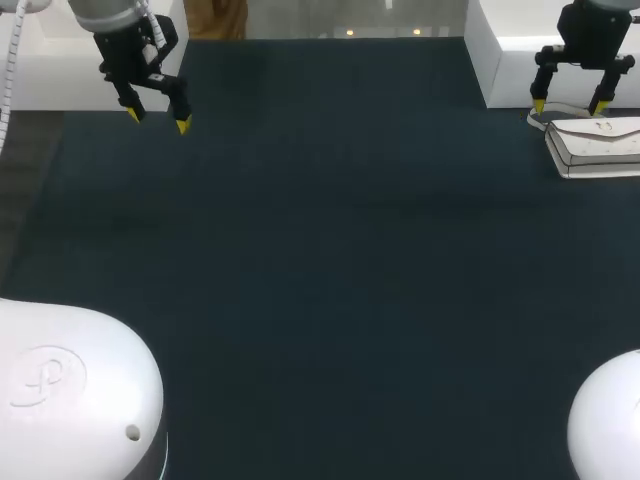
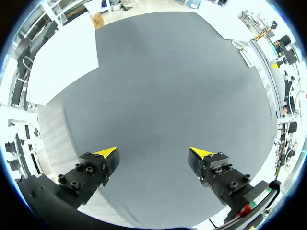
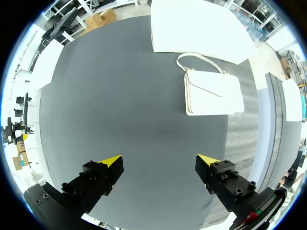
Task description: Pick up the bag, open it, inspect its contents, close it, and place it on the opposite side
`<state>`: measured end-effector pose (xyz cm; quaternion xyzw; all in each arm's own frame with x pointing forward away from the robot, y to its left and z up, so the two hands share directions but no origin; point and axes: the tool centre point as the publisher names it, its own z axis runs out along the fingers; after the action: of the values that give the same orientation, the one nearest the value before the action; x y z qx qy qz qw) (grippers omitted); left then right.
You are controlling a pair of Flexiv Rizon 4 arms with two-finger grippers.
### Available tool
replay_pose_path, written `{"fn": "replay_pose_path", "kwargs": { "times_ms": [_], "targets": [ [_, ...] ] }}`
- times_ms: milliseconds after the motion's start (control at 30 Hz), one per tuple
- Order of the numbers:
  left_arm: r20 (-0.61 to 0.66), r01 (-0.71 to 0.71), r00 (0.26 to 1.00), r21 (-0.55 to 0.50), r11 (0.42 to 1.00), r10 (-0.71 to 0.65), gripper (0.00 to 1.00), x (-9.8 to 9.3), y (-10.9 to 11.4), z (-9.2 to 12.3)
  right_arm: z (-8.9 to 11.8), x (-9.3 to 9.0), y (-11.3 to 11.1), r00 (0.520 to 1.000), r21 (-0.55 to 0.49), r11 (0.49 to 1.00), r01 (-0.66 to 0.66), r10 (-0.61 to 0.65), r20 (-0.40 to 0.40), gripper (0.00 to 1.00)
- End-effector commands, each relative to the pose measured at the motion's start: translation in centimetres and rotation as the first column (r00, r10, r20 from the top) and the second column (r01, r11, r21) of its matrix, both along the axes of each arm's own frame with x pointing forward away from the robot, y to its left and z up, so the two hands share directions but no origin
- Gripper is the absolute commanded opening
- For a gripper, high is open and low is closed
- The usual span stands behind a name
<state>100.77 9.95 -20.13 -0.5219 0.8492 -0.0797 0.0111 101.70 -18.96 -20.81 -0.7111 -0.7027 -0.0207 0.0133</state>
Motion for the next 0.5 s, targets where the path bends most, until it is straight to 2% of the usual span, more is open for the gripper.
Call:
{"fn": "replay_pose_path", "kwargs": {
  "times_ms": [33, 167, 200, 267, 500],
  "targets": [
    [0.186, 0.338, 0.931, -0.11, 0.935, -0.315, 1.0, -1.0, -0.5, -0.7, -0.5, 0.6, -1.9, 1.0, 0.022, 1.0, 0.006, -0.006, -0.002, 1.0],
    [0.249, 0.502, 0.849, -0.105, 0.858, -0.466, 1.0, -1.4, -1.6, -0.9, -1.1, 1.2, -3.7, 0.999, 0.022, 0.999, 0.034, -0.034, -0.008, 1.0],
    [0.277, 0.556, 0.814, -0.116, 0.823, -0.51, 1.0, -1.6, -1.9, -0.9, -1.2, 1.3, -4.2, 0.999, 0.021, 0.999, 0.041, -0.041, -0.01, 1.0],
    [0.299, 0.595, 0.784, -0.112, 0.796, -0.544, 1.0, -1.7, -2.2, -1.0, -1.5, 1.5, -5.0, 0.998, 0.037, 0.998, 0.056, -0.056, -0.012, 1.0],
    [0.405, 0.784, 0.594, -0.101, 0.612, -0.695, 1.0, -2.5, -3.3, -2.1, -2.7, 2.1, -8.2, 0.994, 0.047, 0.993, 0.108, -0.107, -0.011, 1.0]
  ]
}}
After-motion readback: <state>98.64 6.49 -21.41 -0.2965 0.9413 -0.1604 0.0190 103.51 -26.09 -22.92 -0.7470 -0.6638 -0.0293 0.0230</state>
